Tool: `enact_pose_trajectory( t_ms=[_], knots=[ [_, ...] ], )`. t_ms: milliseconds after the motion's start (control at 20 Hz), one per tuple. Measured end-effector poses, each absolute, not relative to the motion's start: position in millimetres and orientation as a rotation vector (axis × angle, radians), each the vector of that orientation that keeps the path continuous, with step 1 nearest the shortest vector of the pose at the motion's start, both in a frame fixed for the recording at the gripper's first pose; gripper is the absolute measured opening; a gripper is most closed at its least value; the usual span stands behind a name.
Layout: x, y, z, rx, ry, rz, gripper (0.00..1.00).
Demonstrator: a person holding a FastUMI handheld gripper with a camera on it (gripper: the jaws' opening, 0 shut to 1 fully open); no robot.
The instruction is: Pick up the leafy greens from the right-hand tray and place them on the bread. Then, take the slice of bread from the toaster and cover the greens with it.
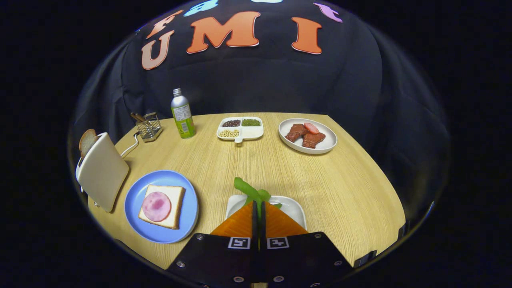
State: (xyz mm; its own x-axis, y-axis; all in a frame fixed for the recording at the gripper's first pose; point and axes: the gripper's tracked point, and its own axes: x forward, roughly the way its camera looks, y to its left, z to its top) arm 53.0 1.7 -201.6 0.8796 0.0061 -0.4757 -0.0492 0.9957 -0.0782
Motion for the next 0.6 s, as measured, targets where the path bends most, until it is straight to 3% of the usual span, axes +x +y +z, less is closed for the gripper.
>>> enact_pose_trajectory(
  t_ms=[600],
  knots=[
    [38, 77, -161, -0.112, 0.438, 0.134, 0.01]
  ],
)
